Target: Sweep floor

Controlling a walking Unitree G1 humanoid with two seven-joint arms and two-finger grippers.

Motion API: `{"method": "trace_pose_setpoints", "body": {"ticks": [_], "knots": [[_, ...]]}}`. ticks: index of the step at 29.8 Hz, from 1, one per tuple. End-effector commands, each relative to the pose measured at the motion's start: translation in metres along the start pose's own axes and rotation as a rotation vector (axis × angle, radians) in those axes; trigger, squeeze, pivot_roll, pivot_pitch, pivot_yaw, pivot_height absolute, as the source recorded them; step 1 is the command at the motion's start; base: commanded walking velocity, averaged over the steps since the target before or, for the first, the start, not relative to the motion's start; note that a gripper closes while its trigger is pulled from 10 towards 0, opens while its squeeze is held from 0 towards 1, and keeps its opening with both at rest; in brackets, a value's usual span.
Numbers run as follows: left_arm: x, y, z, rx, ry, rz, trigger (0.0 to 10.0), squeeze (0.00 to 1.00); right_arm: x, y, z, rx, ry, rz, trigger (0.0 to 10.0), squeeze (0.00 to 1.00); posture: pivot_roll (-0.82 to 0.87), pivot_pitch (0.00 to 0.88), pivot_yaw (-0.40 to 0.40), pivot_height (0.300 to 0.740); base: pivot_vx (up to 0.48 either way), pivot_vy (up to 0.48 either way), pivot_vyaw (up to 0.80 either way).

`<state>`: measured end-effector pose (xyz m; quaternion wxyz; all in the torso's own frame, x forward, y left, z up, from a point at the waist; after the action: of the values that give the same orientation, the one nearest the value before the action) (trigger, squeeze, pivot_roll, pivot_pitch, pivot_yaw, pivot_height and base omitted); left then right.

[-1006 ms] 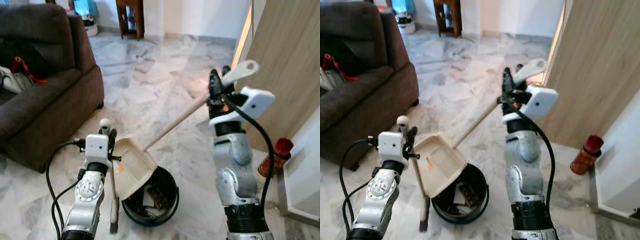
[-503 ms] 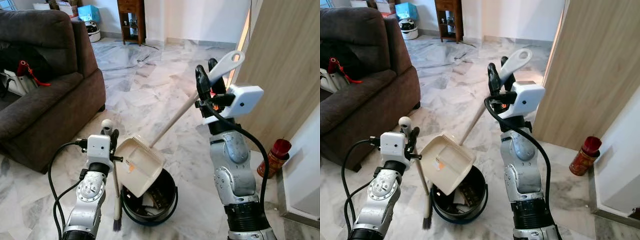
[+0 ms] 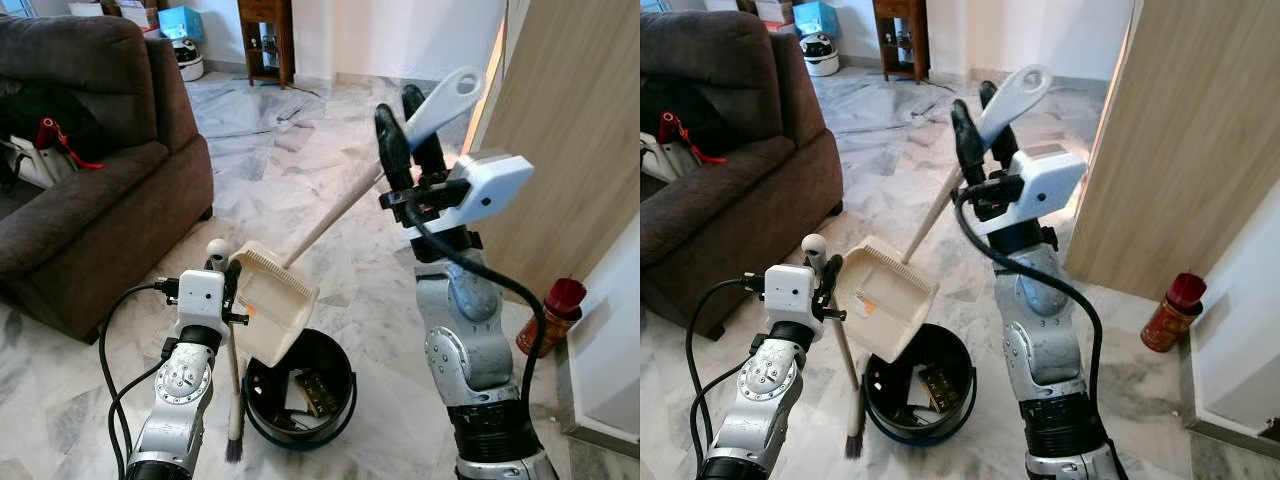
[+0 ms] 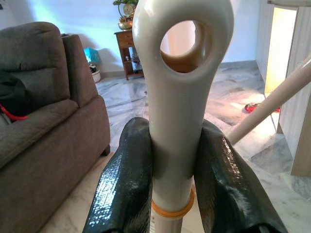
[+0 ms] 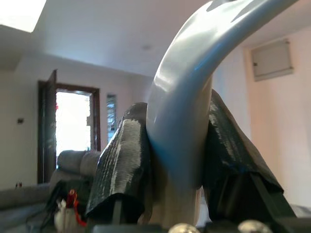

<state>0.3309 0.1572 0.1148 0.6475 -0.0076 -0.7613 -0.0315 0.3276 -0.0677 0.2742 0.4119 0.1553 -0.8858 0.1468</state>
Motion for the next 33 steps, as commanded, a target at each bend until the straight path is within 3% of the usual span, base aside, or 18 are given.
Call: {"method": "trace_pose_setpoints", "body": {"ticks": [1,3,15,20,33], "knots": [[0.013,0.000,-0.002,-0.012,-0.062,-0.010,10.0,0.00,0.031,0.007,-0.009,0.049,-0.129,0.056,10.0,0.00,0.03,0.000,0.044,0.740,0.000,0.000,0.00],[0.013,0.000,-0.002,-0.014,-0.062,-0.010,10.0,0.00,0.024,0.007,-0.008,0.062,-0.096,0.101,10.0,0.00,0.03,0.000,0.045,0.740,0.000,0.000,0.00],[0.014,-0.001,-0.003,-0.020,-0.063,-0.011,10.0,0.00,0.029,0.011,-0.008,0.072,-0.123,0.111,10.0,0.00,0.03,0.000,0.047,0.740,0.000,0.000,0.00],[0.014,-0.001,-0.003,-0.020,-0.062,-0.011,10.0,0.00,0.029,0.010,-0.010,0.069,-0.126,0.205,10.0,0.00,0.03,0.000,0.047,0.740,0.000,0.000,0.00],[0.013,-0.001,-0.003,-0.022,-0.061,-0.010,10.0,0.00,0.018,0.010,-0.009,0.072,-0.068,0.217,10.0,0.00,0.03,0.000,0.048,0.740,0.000,0.000,0.00]]}}
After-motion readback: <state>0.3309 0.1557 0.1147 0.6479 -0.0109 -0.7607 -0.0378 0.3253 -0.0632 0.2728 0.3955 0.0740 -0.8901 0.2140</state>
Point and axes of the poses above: a point about 5 cm out from each wrist's last joint towards the gripper, its own z axis pointing back from the gripper into the wrist, its own x axis along the axis of the wrist's last joint, y = z × x, the point moved 4 cm from there along -z, pointing out of the wrist towards the gripper, and after that the axes turned 6 degrees about z, right-handed, at the moved point
